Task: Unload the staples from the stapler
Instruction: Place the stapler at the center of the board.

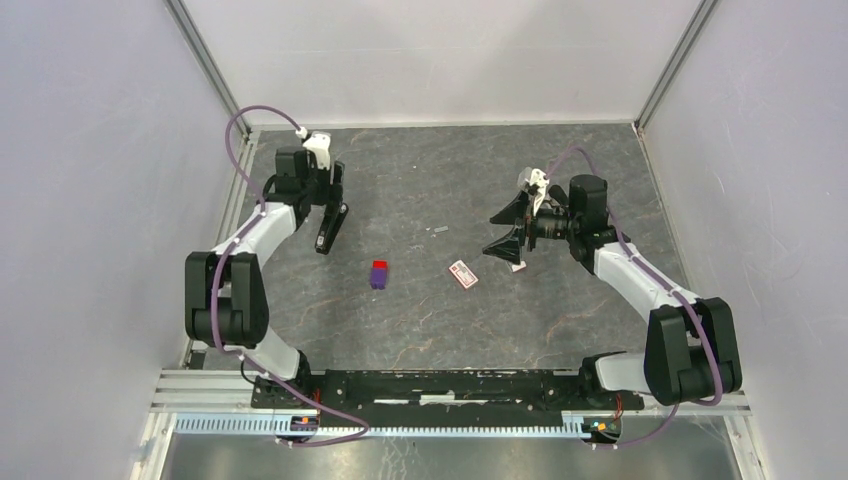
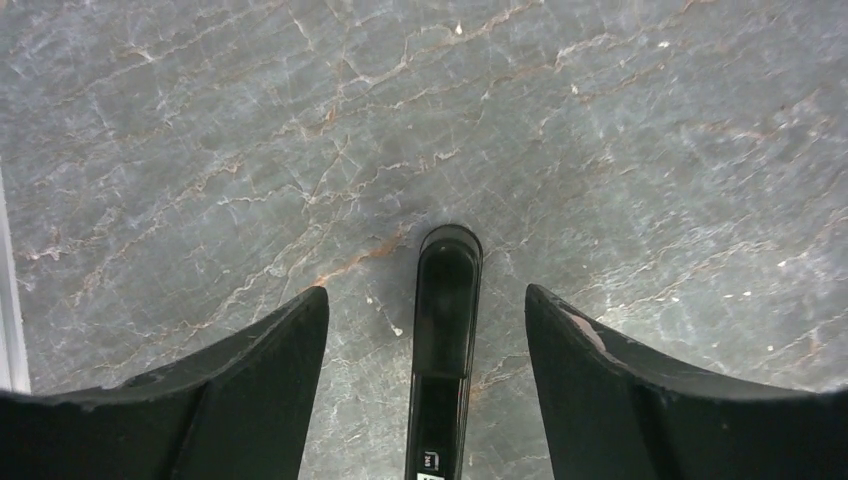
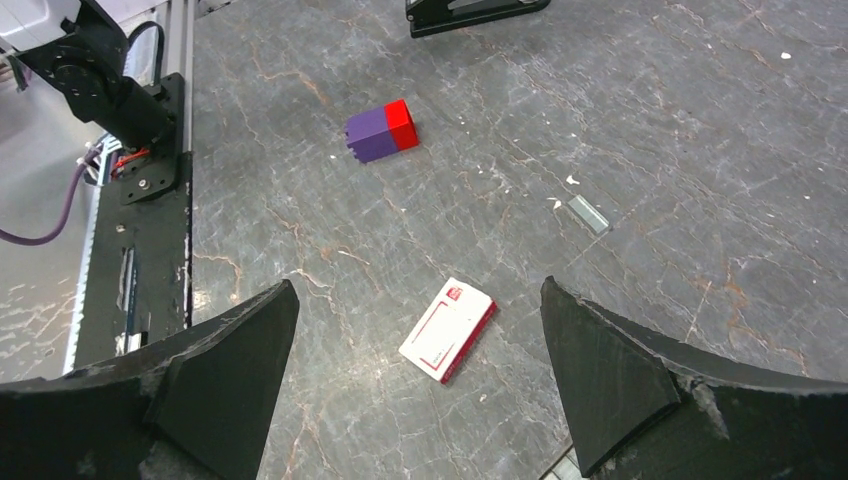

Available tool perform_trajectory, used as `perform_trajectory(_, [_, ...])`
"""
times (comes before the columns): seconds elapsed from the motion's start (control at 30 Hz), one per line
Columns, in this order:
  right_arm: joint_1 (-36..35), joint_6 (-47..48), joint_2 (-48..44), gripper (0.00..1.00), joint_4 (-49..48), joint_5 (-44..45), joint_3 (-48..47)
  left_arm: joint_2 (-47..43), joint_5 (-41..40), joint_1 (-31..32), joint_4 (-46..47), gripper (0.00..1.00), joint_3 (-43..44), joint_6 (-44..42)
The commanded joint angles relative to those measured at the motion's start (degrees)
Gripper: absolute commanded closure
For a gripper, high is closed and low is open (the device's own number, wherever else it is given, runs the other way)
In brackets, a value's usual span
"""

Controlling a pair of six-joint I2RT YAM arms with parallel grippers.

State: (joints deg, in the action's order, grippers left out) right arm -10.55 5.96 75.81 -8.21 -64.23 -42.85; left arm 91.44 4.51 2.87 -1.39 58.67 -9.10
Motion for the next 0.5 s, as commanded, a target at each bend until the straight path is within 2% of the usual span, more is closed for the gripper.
perform_trajectory(0.0, [0.8, 4.2, -0.9, 0.02, 2.8, 0.9, -2.0, -4.4, -1.7, 0.4, -6.9, 0.19, 7.7, 6.2])
perform_trajectory(0.1, [1.0, 8.3, -1.2, 0.02, 6.6, 2.5, -2.9, -9.2, 0.1, 0.4, -9.5, 0.17, 9.3, 7.9])
perform_trajectory(0.17, [1.2, 13.3, -1.7, 0.02, 10.3, 4.7, -3.9, -14.5, 1.3, 0.4, -8.6, 0.12, 7.3, 10.5])
perform_trajectory(0.23, [1.4, 17.1, -2.3, 0.02, 12.9, 6.5, -4.5, -20.4, 1.4, 0.3, -5.7, 0.00, 2.9, 14.0])
perform_trajectory(0.33, [2.2, 20.8, -3.7, 0.02, 14.9, 8.4, -4.9, -30.4, -5.0, 0.2, 0.4, 0.00, -7.7, 24.9])
perform_trajectory(0.37, [2.4, 21.5, -4.2, 0.02, 15.0, 8.9, -4.7, -32.8, -3.9, -0.2, 2.3, 0.00, -10.9, 26.6])
perform_trajectory(0.47, [2.9, 23.8, -6.2, 0.02, 15.1, 11.1, -3.9, -36.7, 6.4, -0.6, 3.3, 0.00, -15.4, 31.2])
